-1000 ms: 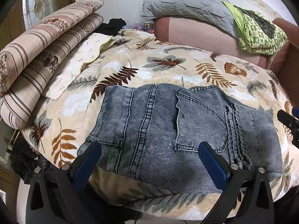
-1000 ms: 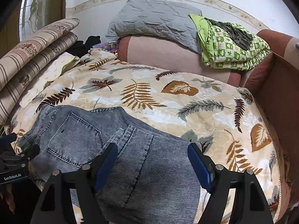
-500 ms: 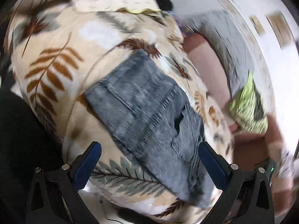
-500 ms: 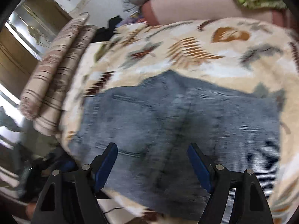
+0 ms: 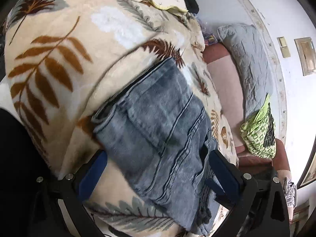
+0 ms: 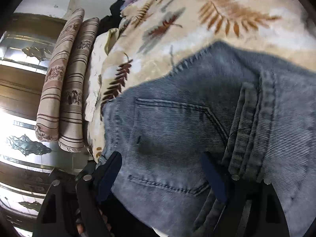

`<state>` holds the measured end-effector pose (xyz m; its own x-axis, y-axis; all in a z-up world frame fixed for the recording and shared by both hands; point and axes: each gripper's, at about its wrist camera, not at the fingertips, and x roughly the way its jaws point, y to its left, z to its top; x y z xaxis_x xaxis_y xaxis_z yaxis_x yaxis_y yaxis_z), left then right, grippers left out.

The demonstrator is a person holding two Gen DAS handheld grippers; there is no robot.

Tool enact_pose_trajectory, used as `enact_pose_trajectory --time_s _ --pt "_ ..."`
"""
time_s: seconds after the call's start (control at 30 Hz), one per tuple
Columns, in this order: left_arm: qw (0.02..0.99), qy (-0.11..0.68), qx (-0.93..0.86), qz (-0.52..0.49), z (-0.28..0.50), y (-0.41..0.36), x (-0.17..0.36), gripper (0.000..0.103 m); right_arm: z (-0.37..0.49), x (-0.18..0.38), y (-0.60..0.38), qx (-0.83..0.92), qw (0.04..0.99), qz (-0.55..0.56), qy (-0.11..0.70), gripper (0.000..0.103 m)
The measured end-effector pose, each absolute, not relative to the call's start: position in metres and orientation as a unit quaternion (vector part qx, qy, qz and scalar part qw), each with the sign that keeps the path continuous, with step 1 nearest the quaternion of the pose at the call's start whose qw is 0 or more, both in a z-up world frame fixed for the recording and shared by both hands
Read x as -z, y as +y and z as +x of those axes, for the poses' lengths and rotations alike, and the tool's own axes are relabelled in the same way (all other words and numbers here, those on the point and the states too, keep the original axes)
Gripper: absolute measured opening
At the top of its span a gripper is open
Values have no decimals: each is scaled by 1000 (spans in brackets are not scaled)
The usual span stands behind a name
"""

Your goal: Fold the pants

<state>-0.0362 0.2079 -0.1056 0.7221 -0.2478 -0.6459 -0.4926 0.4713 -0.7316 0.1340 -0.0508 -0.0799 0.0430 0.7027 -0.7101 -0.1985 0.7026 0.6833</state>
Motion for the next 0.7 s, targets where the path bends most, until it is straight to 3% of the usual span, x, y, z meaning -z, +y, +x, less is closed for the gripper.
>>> enact_pose_trajectory --time_s 0.1,0.17,0.23,0.3,0.4,0.5,0.7 --pt "782 358 -80 -504 -33 209 102 98 130 63 -52 -366 682 251 581 87" --pt "781 363 -84 -501 -32 211 104 92 134 84 -42 -361 664 259 602 94" --pt "787 370 -92 -485 -30 210 102 78 139 117 -31 -348 637 244 643 94" --pt "797 382 -103 -457 -24 209 97 52 135 100 -40 -349 641 272 627 94" --pt "799 395 -119 -438 -21 210 97 27 125 70 -63 -359 664 280 594 94" --pt "802 395 -124 -430 -21 209 96 18 108 62 -106 -338 687 282 578 94" --pt "819 382 -132 -408 -17 198 70 15 84 72 -196 -262 732 304 550 94"
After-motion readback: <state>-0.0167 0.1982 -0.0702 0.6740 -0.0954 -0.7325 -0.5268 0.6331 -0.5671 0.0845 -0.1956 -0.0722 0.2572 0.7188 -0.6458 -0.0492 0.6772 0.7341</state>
